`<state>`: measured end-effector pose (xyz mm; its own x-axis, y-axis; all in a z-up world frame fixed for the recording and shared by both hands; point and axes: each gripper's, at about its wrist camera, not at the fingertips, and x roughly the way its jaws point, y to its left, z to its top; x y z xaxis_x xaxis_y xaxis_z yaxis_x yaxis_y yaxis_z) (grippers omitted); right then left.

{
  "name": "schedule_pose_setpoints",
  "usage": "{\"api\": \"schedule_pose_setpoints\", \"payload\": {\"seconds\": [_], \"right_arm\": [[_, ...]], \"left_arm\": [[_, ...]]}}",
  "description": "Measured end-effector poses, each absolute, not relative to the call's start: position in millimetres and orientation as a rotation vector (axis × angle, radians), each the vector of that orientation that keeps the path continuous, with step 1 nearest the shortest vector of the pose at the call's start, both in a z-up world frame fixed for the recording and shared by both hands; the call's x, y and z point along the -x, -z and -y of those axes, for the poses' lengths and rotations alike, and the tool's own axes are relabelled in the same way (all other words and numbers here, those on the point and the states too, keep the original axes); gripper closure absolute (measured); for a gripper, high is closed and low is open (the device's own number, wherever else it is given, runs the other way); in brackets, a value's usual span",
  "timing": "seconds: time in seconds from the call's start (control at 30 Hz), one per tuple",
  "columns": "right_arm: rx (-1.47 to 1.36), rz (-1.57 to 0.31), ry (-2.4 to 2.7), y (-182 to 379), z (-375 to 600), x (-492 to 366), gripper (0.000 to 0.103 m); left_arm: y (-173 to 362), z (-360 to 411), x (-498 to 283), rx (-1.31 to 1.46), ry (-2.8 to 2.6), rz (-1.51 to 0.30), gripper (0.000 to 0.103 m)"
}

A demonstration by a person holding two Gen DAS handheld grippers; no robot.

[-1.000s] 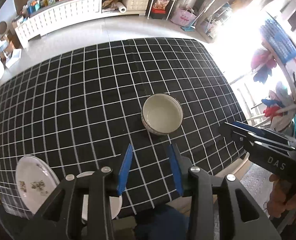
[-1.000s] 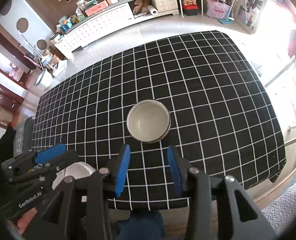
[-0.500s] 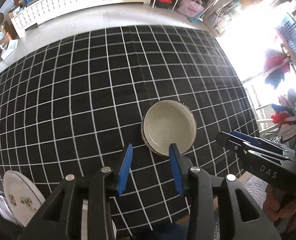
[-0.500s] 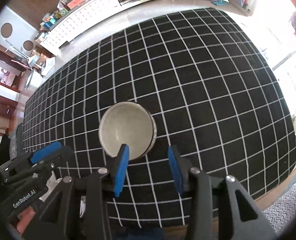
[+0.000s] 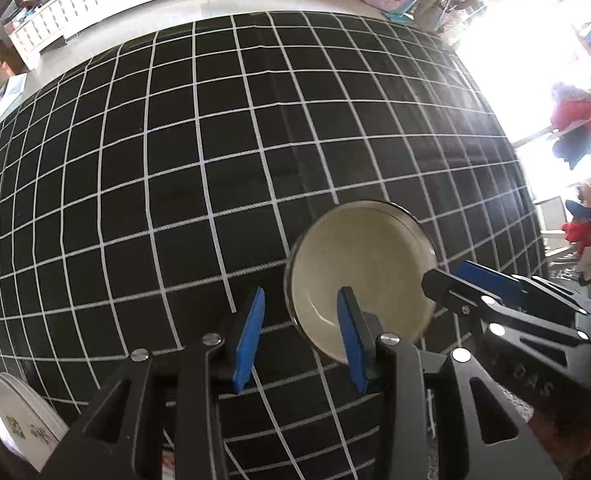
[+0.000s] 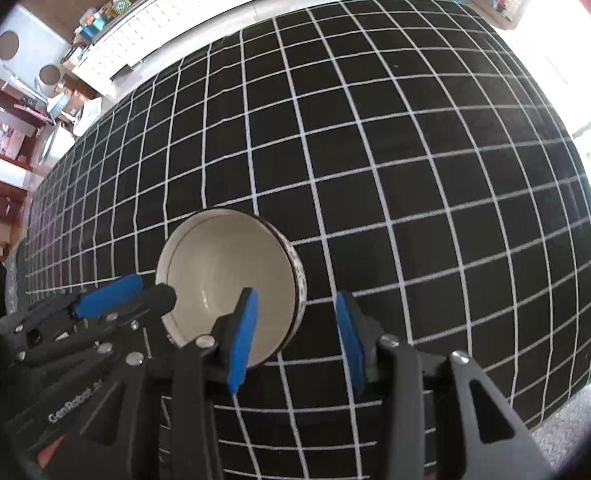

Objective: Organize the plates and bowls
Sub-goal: 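Close the left gripper on the blue-patterned bowl's rim, then carry the blue-patterned bowl with the left gripper into the nested white bowls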

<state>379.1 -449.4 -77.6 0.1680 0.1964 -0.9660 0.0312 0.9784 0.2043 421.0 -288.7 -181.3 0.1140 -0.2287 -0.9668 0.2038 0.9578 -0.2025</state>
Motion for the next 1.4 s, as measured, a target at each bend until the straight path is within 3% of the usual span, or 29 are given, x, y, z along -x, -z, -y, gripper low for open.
{"api": "schedule_pose_setpoints", "payload": {"seconds": [0.1, 0.27, 0.43, 0.97, 1.4], "right_arm": [[-0.183, -1.397, -0.123, 80.3, 452.7, -381.9, 0.063], [-0.17, -1.415, -0.158, 86.4, 452.1, -375.5, 0.08], [-0.141, -1.409, -0.148, 90.8, 453.7, -369.8, 0.089], [-0.167, -1.419, -0.075, 98.1, 447.4, -355.7, 0.092], [-0.151, -1.349, -0.077, 27.2, 423.2, -311.9, 0.092]], "left_arm": [[188.2, 288.7, -424.3, 0.02, 0.316, -1.425, 0.073], [193.5, 292.3, -421.3, -0.041, 0.33, -1.423, 0.08], [198.4, 290.6, -416.4, -0.069, 0.335, -1.427, 0.088], [206.2, 284.3, -402.5, -0.038, 0.336, -1.428, 0.092], [158.0, 262.8, -362.2, -0.016, 0.34, -1.405, 0.092]]}}
